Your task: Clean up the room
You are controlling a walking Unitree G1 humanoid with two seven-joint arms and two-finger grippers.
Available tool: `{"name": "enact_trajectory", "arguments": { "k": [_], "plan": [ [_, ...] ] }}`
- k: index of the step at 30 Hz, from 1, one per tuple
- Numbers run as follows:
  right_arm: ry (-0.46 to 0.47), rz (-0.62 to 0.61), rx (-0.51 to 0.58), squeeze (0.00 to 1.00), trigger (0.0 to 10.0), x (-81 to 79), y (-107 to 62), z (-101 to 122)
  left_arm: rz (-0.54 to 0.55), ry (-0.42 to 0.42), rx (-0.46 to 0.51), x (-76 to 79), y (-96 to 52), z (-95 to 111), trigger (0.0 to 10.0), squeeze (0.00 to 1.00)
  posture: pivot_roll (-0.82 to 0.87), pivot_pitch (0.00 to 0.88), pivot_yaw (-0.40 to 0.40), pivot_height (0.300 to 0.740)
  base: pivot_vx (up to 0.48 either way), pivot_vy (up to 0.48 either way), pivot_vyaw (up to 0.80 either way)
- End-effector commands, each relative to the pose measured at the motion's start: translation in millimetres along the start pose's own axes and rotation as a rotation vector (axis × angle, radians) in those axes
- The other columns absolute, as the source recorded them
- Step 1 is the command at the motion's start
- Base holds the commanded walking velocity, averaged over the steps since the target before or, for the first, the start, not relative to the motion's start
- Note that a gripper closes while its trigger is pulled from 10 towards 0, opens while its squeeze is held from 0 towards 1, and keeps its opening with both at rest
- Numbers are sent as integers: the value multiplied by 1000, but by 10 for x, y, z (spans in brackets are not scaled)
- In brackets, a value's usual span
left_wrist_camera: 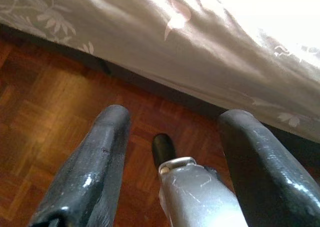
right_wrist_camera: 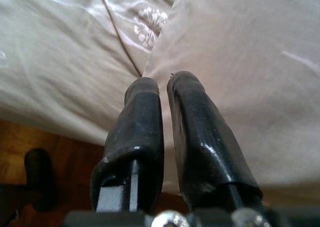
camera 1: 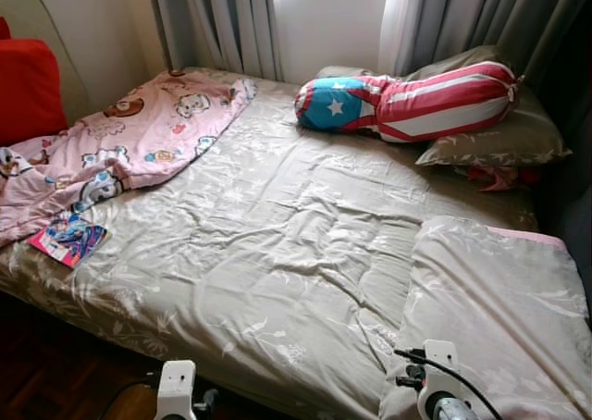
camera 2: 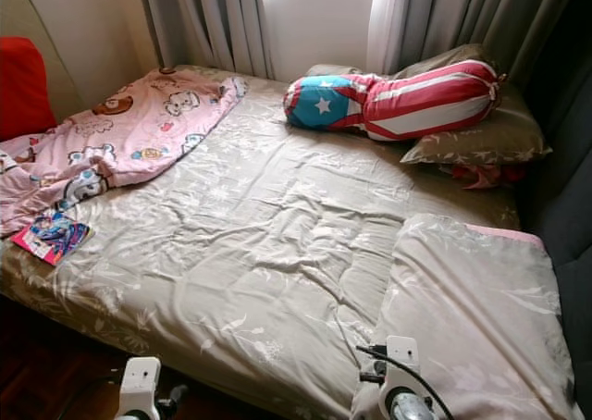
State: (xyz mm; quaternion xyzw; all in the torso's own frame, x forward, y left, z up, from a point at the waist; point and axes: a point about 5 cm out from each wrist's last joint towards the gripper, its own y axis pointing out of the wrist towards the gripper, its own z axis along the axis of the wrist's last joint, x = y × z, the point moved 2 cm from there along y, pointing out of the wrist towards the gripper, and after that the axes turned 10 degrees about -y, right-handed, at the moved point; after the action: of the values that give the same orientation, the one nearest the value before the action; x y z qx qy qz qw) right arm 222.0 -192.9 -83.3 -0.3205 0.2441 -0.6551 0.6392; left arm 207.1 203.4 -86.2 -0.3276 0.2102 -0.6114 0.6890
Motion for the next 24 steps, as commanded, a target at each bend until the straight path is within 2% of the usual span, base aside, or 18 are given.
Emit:
{"name": "enact_trajectory", "arguments": {
  "k": [1,9,17,24],
  "plan": [
    [-3,-4,-47,0,10000,2,-24,-121,5,1,-27,37,0,-58,10000,0,0,0,-39,740,0,0,0],
    [24,-29,-105,0,10000,66,-82,-327,23,-7,-59,24,-18,-140,10000,0,-1,0,-42,740,0,0,0],
    [34,-48,-130,0,10000,152,-110,-404,39,-15,-76,5,-28,-179,10000,0,3,0,-42,740,0,98,0],
    [18,-49,-156,0,10000,125,-115,-438,56,-19,-87,-29,-34,-193,10000,0,14,0,-36,740,0,114,0]
  ]
}}
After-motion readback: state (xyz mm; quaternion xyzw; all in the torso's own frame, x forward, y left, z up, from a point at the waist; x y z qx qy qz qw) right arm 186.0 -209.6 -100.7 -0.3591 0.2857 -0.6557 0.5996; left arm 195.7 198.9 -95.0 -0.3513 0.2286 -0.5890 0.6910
